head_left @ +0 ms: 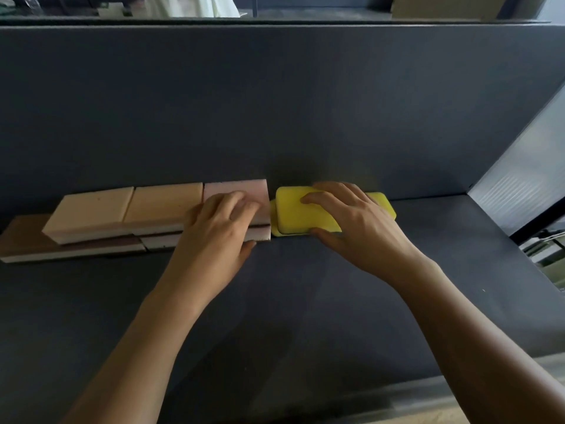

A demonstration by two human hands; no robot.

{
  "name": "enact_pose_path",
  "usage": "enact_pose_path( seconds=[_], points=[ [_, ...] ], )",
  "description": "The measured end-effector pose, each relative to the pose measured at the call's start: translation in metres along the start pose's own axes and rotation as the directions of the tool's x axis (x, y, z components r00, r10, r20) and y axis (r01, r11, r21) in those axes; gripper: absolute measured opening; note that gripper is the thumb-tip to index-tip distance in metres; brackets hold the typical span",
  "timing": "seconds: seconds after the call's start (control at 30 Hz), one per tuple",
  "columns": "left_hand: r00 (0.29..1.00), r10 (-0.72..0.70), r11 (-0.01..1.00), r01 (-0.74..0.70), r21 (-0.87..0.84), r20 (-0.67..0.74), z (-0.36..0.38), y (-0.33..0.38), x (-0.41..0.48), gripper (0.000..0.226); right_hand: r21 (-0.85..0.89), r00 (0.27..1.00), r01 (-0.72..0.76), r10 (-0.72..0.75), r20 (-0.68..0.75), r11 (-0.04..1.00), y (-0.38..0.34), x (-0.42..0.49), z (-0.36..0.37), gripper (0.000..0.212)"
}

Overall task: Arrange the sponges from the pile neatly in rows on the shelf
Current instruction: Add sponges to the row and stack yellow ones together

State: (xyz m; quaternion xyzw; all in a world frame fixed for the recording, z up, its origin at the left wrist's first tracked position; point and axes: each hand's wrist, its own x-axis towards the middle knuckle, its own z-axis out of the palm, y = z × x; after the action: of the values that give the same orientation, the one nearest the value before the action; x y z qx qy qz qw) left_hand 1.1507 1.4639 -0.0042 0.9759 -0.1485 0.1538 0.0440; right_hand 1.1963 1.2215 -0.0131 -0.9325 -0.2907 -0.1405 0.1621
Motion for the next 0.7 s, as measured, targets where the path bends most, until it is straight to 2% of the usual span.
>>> enact_pose_path(
  seconds=[0.43,0.7],
  points=[
    [1.0,-0.001,0.998,0.001,-0.06,0.006,0.004,-0.002,0.003,0.057,-0.061,1.0,0.006,-0.006,-0.005,0.998,0.003,0.022,0.023,0.048],
    [1.0,-0.005,0.999,0.006,-0.054,0.016,0.004,-0.002,0.004,0.058,-0.103,0.999,-0.019,0.023,0.039,0.994,-0.008,0.022,0.023,0.058]
  ],
)
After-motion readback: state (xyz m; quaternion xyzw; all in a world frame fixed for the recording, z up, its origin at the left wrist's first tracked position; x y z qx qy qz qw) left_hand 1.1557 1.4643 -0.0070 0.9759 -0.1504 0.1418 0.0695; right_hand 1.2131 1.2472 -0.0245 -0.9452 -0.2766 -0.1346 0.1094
